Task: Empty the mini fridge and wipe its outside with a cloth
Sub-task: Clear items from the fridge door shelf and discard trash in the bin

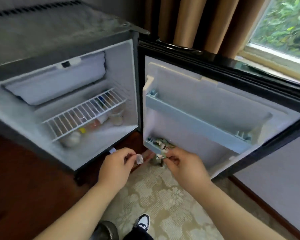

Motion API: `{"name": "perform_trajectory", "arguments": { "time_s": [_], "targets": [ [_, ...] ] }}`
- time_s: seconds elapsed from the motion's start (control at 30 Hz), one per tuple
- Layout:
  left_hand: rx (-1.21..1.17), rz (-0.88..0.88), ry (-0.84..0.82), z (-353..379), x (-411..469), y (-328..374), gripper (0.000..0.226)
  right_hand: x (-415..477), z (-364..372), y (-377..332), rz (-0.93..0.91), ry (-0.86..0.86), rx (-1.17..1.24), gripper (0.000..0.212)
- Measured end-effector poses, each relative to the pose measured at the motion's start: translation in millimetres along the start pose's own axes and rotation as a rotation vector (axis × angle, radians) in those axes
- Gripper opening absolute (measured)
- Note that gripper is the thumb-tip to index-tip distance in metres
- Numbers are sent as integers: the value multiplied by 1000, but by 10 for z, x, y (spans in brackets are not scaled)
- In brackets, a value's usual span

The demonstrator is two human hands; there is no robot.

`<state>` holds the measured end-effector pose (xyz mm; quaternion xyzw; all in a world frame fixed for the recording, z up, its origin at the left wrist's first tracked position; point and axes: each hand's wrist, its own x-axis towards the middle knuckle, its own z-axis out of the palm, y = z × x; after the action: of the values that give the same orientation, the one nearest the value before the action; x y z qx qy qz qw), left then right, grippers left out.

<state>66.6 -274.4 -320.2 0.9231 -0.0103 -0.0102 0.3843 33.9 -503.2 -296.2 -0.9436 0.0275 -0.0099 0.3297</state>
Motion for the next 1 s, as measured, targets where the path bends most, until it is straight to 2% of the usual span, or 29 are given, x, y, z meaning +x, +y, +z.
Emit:
{"name": "perform_trajectory", "arguments": {
  "time_s": [0.27,0.37,0.5,0.63,0.73,1.0],
  "targets": [
    [63,-429,176,-470,-1620,-790,9,-551,793,-415,-239,-440,25,6],
    [46,-586,231,-616,-2121,-1120,13,-761,1223,-660,-277,-589,8,6],
    [47,-708,298,-708,-2562,-1632,20,-949,1893,-909,-294,-744,-57,8],
    [16,-788,288,-599,-2773,-2188,26,-1150,2585,-985,-255,-828,-127,9],
    [-20,-782,212,-434,-2832,-2767,21,-1277,3233,-969,-210,-872,-155,6],
    [-12,-801,51,252,-2809,-4256,21,-1384,4773,-522,-72,-872,-229,9]
  ]
}}
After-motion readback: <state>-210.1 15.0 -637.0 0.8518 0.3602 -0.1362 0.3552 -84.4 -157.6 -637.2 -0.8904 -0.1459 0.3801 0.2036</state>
